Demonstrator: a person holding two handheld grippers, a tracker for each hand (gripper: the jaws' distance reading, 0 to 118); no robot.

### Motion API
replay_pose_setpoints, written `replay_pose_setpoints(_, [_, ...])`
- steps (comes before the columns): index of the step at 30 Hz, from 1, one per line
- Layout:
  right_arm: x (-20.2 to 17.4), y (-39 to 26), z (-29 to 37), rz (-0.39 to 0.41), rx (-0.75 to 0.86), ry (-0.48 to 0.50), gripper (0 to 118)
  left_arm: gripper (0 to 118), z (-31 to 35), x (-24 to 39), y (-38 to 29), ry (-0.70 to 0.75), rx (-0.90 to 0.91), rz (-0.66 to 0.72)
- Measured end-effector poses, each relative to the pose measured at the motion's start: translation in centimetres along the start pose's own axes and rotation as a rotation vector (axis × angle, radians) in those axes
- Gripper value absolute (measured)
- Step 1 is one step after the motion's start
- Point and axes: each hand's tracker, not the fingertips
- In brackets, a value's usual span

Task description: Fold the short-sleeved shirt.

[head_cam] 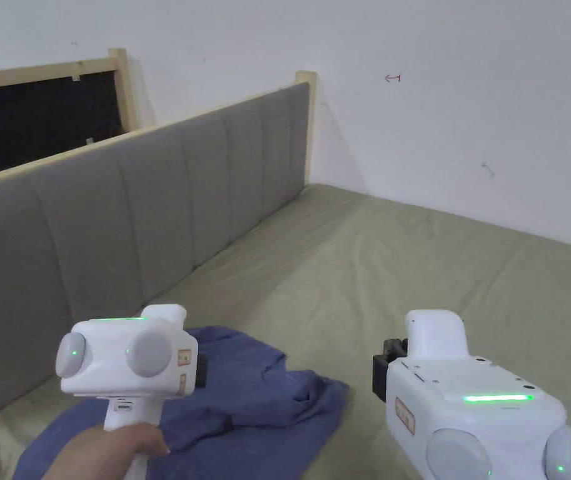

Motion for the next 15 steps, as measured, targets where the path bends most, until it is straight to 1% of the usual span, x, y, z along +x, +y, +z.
replay_pose_setpoints(1, [0.2,-0.3,-0.6,-0.002,-0.014,-0.002,0,6,-1.7,0.1,0.2,0.027,-0.030,-0.014])
replay_pose_setpoints(2, [0.3,-0.7,-1.3,-0.004,-0.029,-0.005,0,18,-3.8,0.0,0.4,0.051,-0.071,-0.022])
replay_pose_setpoints(3, [0.4,-1.0,-1.9,-0.005,-0.045,-0.010,0,45,-5.7,0.0,0.6,0.036,-0.110,-0.015])
replay_pose_setpoints(4, [0.5,-1.3,-2.4,-0.008,-0.060,-0.015,0,79,-7.3,0.0,0.6,0.019,-0.141,-0.010])
replay_pose_setpoints(5, [0.6,-1.5,-2.9,-0.014,-0.075,-0.015,0,108,-9.1,0.0,0.4,0.004,-0.176,0.004])
replay_pose_setpoints(6, [0.8,-1.8,-3.5,-0.020,-0.086,-0.012,0,116,-10.0,0.3,-0.2,0.003,-0.182,0.009])
replay_pose_setpoints(7, [0.9,-2.0,-3.9,-0.025,-0.094,-0.009,0,113,-11.1,0.4,-0.2,-0.002,-0.180,0.018])
replay_pose_setpoints(9, [1.0,-2.6,-4.8,-0.027,-0.113,-0.008,0,112,-13.7,0.7,-0.4,0.013,-0.234,0.031])
replay_pose_setpoints(11, [1.2,-3.1,-5.5,-0.022,-0.131,-0.005,0,118,-16.1,0.6,-1.0,0.028,-0.258,0.033])
replay_pose_setpoints(12, [1.3,-3.4,-5.7,-0.021,-0.138,-0.003,0,118,-16.7,0.7,-1.1,0.031,-0.247,0.036])
replay_pose_setpoints(15, [1.7,-4.1,-6.2,-0.040,-0.159,0.017,0,118,-17.5,1.4,-0.7,0.111,-0.174,-0.003])
